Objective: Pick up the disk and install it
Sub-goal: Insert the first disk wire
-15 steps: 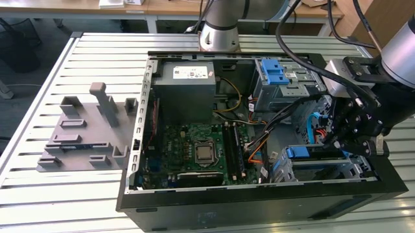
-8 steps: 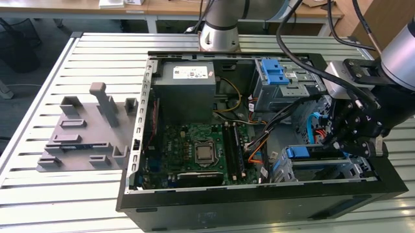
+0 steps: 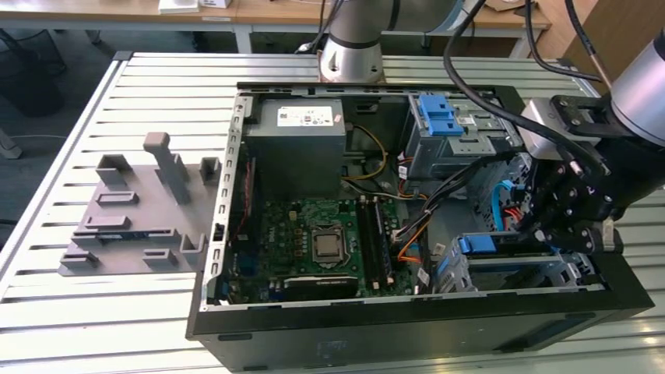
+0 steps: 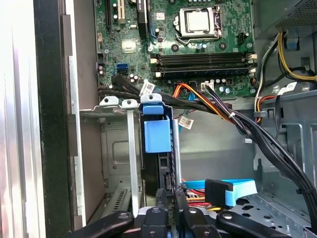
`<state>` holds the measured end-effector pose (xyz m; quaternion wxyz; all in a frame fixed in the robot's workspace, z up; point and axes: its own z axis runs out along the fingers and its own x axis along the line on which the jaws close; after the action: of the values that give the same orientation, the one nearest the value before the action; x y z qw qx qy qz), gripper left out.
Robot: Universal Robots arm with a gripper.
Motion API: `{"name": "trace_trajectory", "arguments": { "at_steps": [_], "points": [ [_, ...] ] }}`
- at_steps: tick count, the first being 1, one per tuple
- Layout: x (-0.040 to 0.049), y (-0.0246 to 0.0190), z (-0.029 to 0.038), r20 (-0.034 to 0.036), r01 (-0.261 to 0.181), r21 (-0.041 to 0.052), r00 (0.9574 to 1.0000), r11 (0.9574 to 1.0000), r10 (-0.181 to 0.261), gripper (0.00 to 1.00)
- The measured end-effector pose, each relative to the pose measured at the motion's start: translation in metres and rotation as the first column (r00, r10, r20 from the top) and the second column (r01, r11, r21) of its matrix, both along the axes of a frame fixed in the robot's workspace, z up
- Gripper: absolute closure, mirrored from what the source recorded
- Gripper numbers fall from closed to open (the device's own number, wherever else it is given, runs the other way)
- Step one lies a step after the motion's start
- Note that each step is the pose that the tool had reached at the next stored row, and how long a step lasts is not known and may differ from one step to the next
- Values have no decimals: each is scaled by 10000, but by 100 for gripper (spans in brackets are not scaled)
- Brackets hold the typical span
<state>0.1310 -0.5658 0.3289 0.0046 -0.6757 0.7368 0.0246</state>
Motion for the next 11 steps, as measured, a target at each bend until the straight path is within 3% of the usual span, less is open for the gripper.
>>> {"name": "trace_trajectory", "arguments": {
  "at_steps": [1,7,9,11],
  "points": [
    [0,0,14,0,-1,-4,10000,10000,1,76],
    [0,0,112,-3,-1,6,10000,10000,1,76],
    [0,0,116,-3,-1,8,10000,10000,1,76],
    [0,0,116,-4,0,9,10000,10000,0,84]
  ]
}}
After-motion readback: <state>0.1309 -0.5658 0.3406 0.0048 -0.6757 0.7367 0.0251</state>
